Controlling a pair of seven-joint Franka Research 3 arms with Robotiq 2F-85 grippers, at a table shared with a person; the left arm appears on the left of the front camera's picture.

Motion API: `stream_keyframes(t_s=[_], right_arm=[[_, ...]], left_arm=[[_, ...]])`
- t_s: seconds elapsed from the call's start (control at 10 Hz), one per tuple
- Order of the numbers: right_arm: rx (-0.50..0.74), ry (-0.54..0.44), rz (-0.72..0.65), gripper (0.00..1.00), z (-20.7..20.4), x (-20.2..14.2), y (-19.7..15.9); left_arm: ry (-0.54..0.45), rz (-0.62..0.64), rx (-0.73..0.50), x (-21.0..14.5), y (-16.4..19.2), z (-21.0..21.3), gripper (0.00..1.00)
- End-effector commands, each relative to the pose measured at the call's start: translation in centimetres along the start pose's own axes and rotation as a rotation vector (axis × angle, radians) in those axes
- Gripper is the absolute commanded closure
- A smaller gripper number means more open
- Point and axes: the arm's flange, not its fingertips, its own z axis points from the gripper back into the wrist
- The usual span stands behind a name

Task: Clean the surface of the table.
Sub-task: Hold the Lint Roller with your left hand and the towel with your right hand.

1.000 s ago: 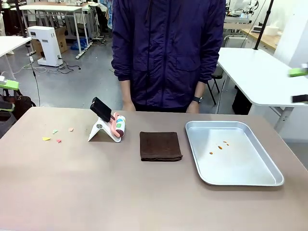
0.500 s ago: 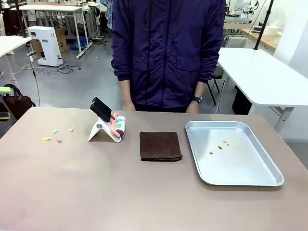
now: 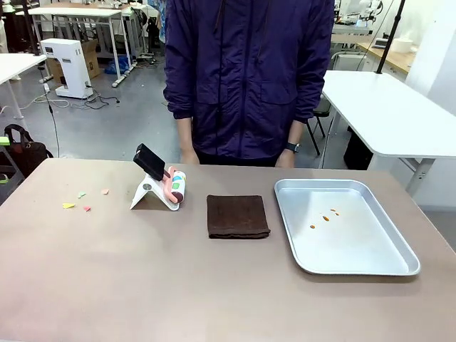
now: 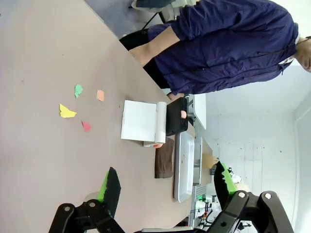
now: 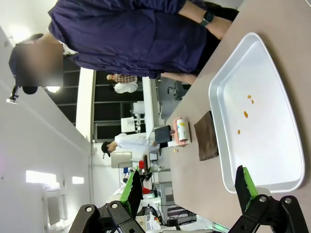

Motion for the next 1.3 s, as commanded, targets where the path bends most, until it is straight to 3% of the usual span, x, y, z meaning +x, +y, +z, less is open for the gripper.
stream_keyframes(t_s=[0.0, 0.3, 0.5, 0.8, 1.2], right_arm=[[0.032, -0.01, 0.0, 0.0, 0.2, 0.1, 0.5], [0.032, -0.01, 0.0, 0.0, 0.2, 0.1, 0.5], [-0.069, 0.014, 0.053, 0.0, -1.2, -0.7, 1.1], [-0.269, 0.186, 0.282, 0.0, -10.5, -2.4, 6.5], [-0.499, 0.418, 0.461, 0.0, -26.4, -4.4, 9.5]], left_arm=[[0.007, -0.011, -0.018, -0.1, -0.3, 0.2, 0.0], [0.007, -0.011, -0.018, -0.1, -0.3, 0.2, 0.0], [0.026, -0.035, 0.021, 0.3, -1.6, -0.7, 0.0], [0.154, -0.186, 0.01, 1.8, -8.7, -5.5, 0.0], [0.358, -0.255, 0.159, 3.1, -13.7, -15.8, 0.0]])
